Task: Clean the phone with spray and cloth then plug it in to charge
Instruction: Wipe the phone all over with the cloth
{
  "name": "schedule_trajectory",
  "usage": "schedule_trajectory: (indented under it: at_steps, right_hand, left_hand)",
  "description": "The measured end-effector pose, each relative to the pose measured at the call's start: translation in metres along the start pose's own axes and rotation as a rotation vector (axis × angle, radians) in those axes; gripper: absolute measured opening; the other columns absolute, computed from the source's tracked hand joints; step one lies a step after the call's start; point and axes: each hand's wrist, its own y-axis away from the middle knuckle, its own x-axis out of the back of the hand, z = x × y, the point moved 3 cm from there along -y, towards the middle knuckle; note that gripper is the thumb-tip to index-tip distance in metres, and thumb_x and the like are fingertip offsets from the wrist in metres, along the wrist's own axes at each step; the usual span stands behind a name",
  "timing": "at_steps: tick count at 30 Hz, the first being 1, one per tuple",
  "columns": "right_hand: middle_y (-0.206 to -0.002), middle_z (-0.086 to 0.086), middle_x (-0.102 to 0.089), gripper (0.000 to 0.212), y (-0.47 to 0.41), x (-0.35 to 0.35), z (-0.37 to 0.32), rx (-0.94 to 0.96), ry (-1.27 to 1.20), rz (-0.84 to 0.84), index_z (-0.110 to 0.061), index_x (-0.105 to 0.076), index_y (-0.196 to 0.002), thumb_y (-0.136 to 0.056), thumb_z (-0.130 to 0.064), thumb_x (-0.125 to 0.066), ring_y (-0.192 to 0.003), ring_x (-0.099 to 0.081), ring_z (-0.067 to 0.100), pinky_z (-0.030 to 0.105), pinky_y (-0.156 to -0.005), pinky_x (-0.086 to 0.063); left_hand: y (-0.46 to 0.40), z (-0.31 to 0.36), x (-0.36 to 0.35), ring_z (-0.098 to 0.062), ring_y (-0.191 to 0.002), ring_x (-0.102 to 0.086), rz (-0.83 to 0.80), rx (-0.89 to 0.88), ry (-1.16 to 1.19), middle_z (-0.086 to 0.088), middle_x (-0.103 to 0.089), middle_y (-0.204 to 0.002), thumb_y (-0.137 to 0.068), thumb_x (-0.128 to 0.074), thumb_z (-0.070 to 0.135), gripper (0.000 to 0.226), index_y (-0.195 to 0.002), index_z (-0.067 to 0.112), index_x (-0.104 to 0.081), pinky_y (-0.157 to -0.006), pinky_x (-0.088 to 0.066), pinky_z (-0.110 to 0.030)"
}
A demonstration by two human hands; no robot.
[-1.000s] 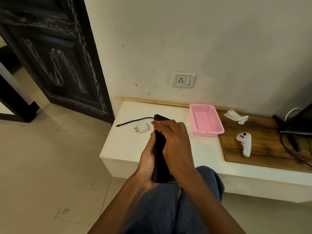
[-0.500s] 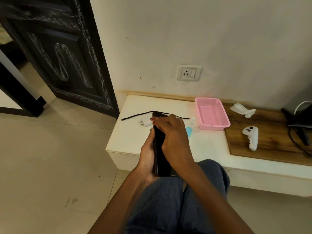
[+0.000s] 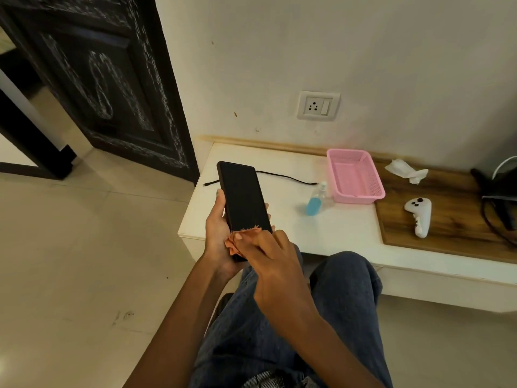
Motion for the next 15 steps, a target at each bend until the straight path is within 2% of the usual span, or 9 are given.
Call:
schedule_trajectory:
  at_steps: [2, 8, 10, 12, 15]
  right_hand:
    - [-0.097, 0.004, -0.068, 0.048, 0.005, -0.001, -0.001, 0.014, 0.023, 0.011, -0.007, -0.068, -0.107, -0.063, 0.006, -0.056, -0.082, -0.039, 0.014, 0.026, -0.061, -0.052]
    - [-0.097, 0.003, -0.069, 0.043, 0.016, 0.003, 0.0, 0.046, 0.064, 0.024, -0.01, -0.07, -0.105, -0.066, 0.003, -0.059, -0.083, -0.039, 0.014, 0.027, -0.061, -0.054]
    - [-0.099, 0.003, -0.069, 0.042, 0.019, 0.005, 0.003, 0.057, 0.062, 0.026, -0.009, -0.069, -0.107, -0.068, 0.004, -0.062, -0.085, -0.04, 0.014, 0.031, -0.062, -0.055]
    - [-0.101, 0.004, -0.068, 0.046, 0.022, 0.008, 0.007, 0.065, 0.057, 0.017, -0.009, -0.067, -0.11, -0.066, 0.008, -0.068, -0.088, -0.042, 0.015, 0.034, -0.063, -0.055]
    - [-0.104, 0.002, -0.067, 0.058, 0.026, 0.012, 0.017, 0.066, 0.077, -0.004, -0.011, -0.066, -0.113, -0.06, 0.012, -0.075, -0.089, -0.043, 0.016, 0.036, -0.067, -0.054]
  left_hand:
    - [0.0, 0.0, 0.0, -0.024, -0.084, -0.057, 0.015, -0.004, 0.019, -0.013, -0.061, -0.094, -0.087, -0.033, 0.067, 0.07, -0.116, 0.007, -0.055, -0.084, -0.046, -0.041]
    - [-0.005, -0.004, 0.005, -0.028, -0.086, -0.061, 0.1, -0.034, 0.011, -0.014, -0.064, -0.099, -0.088, -0.034, 0.066, 0.07, -0.119, 0.007, -0.057, -0.084, -0.048, -0.045]
    - [-0.007, -0.006, 0.005, -0.029, -0.086, -0.064, 0.134, -0.049, -0.009, -0.015, -0.068, -0.098, -0.089, -0.034, 0.065, 0.069, -0.112, 0.007, -0.063, -0.084, -0.051, -0.046]
    - [-0.008, -0.009, 0.005, -0.03, -0.081, -0.068, 0.142, -0.047, -0.022, -0.016, -0.072, -0.093, -0.089, -0.033, 0.065, 0.069, -0.101, 0.008, -0.07, -0.077, -0.055, -0.045]
    - [-0.008, -0.011, 0.004, -0.03, -0.086, -0.067, 0.114, -0.013, -0.013, -0.017, -0.071, -0.1, -0.087, -0.033, 0.067, 0.072, -0.112, 0.007, -0.065, -0.078, -0.056, -0.044]
